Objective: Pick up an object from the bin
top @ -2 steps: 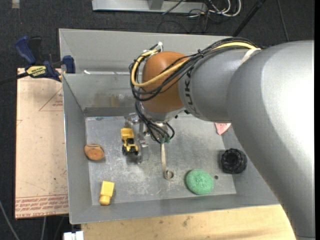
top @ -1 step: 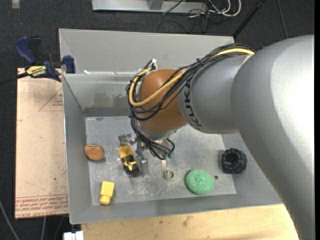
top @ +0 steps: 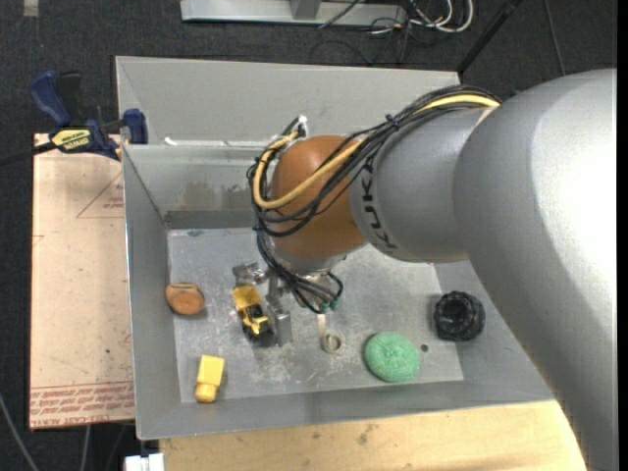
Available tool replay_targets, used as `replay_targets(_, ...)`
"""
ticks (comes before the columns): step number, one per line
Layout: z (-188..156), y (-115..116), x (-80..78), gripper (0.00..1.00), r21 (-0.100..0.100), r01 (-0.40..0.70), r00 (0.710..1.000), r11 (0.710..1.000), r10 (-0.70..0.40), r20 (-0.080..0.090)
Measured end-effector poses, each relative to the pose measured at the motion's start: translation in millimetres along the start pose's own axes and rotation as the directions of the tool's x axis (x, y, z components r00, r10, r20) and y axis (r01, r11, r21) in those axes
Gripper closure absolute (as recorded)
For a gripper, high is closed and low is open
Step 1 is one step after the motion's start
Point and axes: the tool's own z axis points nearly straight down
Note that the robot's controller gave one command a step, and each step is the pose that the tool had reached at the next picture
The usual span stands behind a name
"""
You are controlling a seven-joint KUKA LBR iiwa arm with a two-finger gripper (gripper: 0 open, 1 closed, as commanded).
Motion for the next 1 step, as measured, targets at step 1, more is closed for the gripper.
replay_targets(1,-40.0,-5.7,-1.5,1.0,-0.001,0.007,1.0,1.0,-0.007,-0.009)
